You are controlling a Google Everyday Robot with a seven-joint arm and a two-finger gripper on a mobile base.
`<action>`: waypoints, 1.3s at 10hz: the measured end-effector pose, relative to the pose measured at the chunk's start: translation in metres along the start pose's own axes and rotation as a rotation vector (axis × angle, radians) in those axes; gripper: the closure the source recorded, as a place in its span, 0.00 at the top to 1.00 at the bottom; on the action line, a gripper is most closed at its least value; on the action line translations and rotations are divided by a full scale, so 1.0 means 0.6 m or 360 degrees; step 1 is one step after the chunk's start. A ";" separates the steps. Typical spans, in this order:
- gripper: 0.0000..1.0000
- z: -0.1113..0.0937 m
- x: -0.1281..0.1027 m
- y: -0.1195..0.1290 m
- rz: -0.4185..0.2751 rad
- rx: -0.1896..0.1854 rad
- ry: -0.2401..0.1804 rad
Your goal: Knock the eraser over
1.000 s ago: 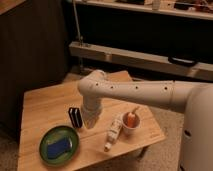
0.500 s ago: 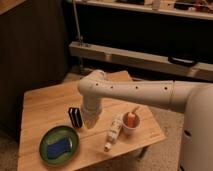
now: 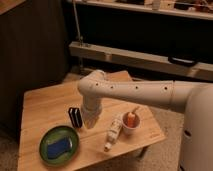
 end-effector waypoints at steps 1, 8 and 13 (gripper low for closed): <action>0.07 0.000 0.000 0.000 0.0000 0.0000 0.0000; 0.07 -0.026 -0.011 -0.008 -0.0311 -0.0063 0.0551; 0.07 -0.021 -0.001 0.006 -0.0342 -0.0049 0.0556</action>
